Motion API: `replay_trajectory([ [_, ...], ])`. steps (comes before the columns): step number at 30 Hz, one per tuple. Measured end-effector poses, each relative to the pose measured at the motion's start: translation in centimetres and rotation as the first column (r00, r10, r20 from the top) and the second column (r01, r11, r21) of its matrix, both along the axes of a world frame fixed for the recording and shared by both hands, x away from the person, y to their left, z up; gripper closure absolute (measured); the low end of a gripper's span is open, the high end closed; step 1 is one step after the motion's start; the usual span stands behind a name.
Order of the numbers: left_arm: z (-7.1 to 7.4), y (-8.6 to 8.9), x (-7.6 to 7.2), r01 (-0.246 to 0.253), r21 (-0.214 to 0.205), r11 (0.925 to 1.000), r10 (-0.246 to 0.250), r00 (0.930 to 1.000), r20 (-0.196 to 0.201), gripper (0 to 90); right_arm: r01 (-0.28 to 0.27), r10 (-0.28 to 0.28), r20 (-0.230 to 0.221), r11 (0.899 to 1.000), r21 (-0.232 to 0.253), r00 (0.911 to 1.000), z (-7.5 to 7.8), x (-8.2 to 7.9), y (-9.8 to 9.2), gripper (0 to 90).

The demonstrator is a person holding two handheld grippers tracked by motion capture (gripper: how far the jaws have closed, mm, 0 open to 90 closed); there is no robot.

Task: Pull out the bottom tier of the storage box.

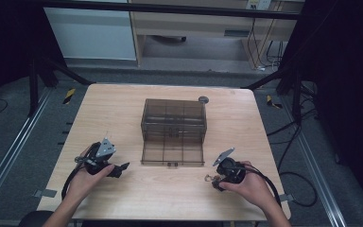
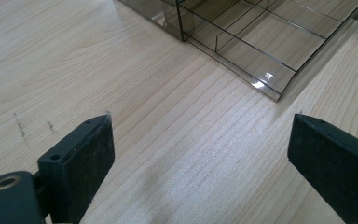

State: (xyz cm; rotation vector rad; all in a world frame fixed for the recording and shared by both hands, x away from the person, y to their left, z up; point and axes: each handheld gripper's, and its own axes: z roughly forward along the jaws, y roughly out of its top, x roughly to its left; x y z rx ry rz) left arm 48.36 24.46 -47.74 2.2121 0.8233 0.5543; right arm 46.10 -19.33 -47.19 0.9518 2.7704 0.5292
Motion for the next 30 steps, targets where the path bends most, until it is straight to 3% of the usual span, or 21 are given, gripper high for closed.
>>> replay_trajectory([
  [10, -0.10, 0.59, 0.20, -0.016, 0.003, 0.9999, 0.016, 0.9997, -0.017, 6.4, -0.011, 0.011, -0.022, 1.000, 0.008, 0.9997, -0.19, 0.41, 0.20, 51.5],
  [14, -0.30, 0.41, 0.31, -0.016, 0.013, 0.9998, 0.016, 0.9993, -0.032, 6.5, -0.021, 0.022, -0.015, 1.000, 0.011, 0.9997, -0.11, 0.45, 0.14, 64.3],
  [19, -0.30, 0.48, 0.30, -0.021, 0.011, 0.9997, 0.021, 0.9992, -0.033, 6.6, -0.028, 0.028, -0.008, 1.000, 0.013, 0.9996, -0.09, 0.52, 0.27, 73.3],
  [30, -0.30, 0.63, 0.38, -0.024, 0.021, 0.9995, 0.025, 0.9989, -0.041, 7.3, -0.024, 0.024, -0.002, 1.000, 0.013, 0.9997, 0.07, 0.59, 0.48, 78.2],
])
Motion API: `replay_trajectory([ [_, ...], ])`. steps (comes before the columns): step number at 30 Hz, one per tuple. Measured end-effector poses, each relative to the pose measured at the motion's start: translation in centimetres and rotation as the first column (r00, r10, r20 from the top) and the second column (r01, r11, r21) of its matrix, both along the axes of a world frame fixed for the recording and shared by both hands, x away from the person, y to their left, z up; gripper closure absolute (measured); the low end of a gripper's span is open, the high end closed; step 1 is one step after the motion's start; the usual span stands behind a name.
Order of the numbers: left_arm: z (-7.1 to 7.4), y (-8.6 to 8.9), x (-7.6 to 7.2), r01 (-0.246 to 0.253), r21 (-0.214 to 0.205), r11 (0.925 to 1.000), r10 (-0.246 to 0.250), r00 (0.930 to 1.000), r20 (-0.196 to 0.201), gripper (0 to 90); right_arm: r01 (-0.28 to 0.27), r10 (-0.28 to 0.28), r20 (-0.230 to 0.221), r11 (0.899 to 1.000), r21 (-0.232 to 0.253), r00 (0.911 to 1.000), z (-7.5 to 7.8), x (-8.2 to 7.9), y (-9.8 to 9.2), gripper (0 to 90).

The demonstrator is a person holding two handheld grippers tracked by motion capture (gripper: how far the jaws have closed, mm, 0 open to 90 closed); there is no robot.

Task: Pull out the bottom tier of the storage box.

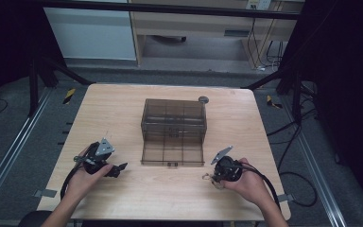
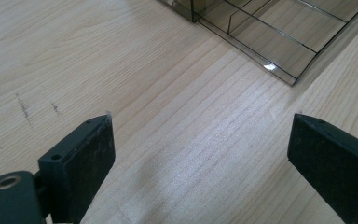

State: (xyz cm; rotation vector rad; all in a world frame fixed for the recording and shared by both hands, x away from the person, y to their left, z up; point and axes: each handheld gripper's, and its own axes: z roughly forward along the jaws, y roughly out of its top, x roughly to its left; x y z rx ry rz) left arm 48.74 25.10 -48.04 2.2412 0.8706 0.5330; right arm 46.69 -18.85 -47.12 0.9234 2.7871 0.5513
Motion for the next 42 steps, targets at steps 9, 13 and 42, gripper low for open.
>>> replay_trajectory([
  [9, -0.1, -0.2, 0.0, 0.005, 0.010, 0.9999, -0.005, 1.0000, -0.002, 7.3, 0.003, -0.003, 0.003, 1.000, 0.013, 1.0000, 0.8, 0.3, -0.3, 78.9],
  [13, -0.1, -0.3, 0.0, 0.006, 0.012, 0.9999, -0.006, 1.0000, -0.004, 7.3, 0.012, -0.012, 0.005, 1.000, 0.024, 0.9999, 1.4, 0.3, -0.5, 79.9],
  [42, -0.2, -0.1, 0.2, 0.000, 0.023, 0.9997, 0.001, 0.9999, -0.010, 7.3, 0.047, -0.061, 0.134, 0.993, 0.107, 0.9891, 11.1, 1.4, -0.1, 80.3],
])
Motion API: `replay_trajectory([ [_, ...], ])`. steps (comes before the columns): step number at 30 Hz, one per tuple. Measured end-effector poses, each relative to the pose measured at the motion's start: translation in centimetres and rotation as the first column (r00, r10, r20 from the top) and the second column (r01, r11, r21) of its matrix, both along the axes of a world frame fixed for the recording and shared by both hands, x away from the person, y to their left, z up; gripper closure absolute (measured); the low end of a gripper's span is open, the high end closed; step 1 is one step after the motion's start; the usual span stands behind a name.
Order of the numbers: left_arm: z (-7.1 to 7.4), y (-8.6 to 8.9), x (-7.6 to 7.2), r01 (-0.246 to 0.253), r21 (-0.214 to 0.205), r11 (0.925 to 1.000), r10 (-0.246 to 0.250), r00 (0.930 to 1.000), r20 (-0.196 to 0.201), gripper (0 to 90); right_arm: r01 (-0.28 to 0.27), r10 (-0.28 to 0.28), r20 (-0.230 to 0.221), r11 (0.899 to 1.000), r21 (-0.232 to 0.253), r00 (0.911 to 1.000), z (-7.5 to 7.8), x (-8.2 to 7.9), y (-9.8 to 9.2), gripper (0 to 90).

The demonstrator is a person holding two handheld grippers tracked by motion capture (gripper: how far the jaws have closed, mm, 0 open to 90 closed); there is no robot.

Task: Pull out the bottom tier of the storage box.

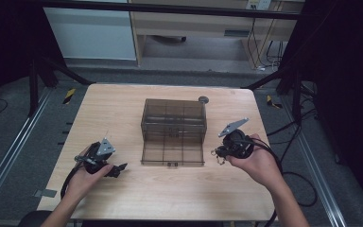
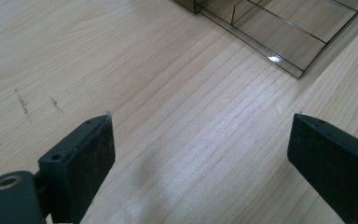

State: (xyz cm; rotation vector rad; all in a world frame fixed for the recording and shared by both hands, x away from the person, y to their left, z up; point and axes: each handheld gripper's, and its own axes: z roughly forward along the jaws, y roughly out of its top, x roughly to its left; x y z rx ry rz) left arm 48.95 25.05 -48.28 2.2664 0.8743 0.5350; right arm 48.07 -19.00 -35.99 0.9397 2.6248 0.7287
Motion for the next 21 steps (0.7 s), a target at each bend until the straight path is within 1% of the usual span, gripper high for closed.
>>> replay_trajectory([
  [2, 0.0, 0.0, 0.1, 0.003, 0.002, 1.0000, -0.003, 1.0000, -0.002, 7.2, 0.000, 0.000, 0.014, 1.000, 0.006, 0.9999, 0.7, 0.3, 0.5, 80.3],
  [5, 0.0, 0.1, 0.1, 0.003, 0.005, 1.0000, -0.003, 1.0000, -0.002, 7.3, 0.003, -0.003, 0.020, 1.000, 0.009, 0.9998, 1.0, 0.6, 0.9, 80.3],
  [6, 0.0, 0.1, 0.1, 0.003, 0.006, 1.0000, -0.003, 1.0000, 0.000, 7.3, -0.001, 0.001, 0.020, 1.000, 0.010, 0.9998, 1.1, 0.9, 1.4, 80.3],
  [9, 0.0, 0.2, 0.2, 0.002, 0.011, 0.9999, -0.002, 1.0000, 0.001, 7.3, -0.010, 0.010, 0.025, 1.000, 0.007, 0.9996, 1.0, 1.3, 2.3, 80.3],
  [10, 0.0, 0.2, 0.2, 0.002, 0.011, 0.9999, -0.002, 1.0000, 0.001, 7.3, -0.010, 0.010, 0.025, 1.000, 0.007, 0.9996, 1.0, 1.3, 2.3, 80.3],
  [12, 0.0, 0.2, 0.2, 0.003, 0.015, 0.9999, -0.003, 1.0000, 0.001, 7.3, -0.018, 0.018, 0.024, 1.000, -0.004, 0.9995, 0.8, 1.8, 3.2, 80.3],
  [13, 0.0, 0.2, 0.2, 0.003, 0.015, 0.9999, -0.003, 1.0000, 0.001, 7.3, -0.018, 0.018, 0.024, 1.000, -0.004, 0.9995, 0.8, 1.8, 3.2, 80.3],
  [21, 0.0, 0.3, 0.3, -0.001, 0.019, 0.9998, 0.001, 1.0000, -0.002, 7.3, -0.033, 0.033, 0.032, 0.999, 0.010, 0.9990, 0.6, 2.9, 5.5, 80.3],
])
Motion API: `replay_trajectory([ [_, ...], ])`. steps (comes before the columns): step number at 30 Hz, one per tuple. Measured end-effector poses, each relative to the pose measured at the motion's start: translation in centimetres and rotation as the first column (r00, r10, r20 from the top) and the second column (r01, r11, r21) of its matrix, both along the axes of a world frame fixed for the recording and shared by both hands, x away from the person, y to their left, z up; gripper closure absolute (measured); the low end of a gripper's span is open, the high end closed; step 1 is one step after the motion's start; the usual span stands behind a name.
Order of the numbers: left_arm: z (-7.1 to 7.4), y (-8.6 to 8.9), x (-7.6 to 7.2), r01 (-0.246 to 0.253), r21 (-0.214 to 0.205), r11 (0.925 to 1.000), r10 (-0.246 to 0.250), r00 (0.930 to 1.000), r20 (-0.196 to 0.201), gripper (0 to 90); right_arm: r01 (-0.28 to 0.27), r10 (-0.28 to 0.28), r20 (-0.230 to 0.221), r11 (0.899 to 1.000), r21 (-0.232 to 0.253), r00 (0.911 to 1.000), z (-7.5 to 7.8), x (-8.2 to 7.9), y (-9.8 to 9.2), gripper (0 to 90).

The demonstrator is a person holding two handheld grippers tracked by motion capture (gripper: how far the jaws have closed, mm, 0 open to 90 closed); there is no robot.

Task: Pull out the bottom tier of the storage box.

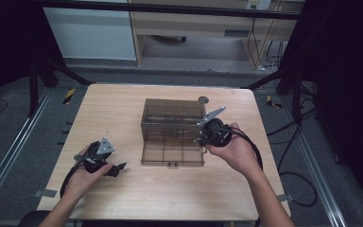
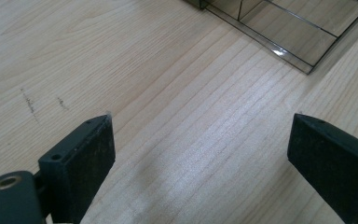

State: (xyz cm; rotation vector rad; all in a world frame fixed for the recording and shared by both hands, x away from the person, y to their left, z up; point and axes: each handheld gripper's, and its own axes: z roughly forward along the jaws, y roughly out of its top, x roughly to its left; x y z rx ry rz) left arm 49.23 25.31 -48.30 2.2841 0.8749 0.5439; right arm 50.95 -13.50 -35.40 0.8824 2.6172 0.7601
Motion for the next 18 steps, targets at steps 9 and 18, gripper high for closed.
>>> replay_trajectory([
  [9, 0.0, 0.1, 0.0, -0.001, -0.003, 1.0000, 0.001, 1.0000, 0.000, 7.3, -0.016, 0.016, 0.001, 1.000, 0.020, 0.9999, -0.6, 0.8, 2.1, 80.3],
  [18, 0.0, 0.2, 0.1, -0.002, 0.001, 1.0000, 0.002, 1.0000, 0.000, 7.3, -0.027, 0.027, 0.004, 0.999, 0.027, 0.9996, -0.7, 1.0, 3.0, 80.3],
])
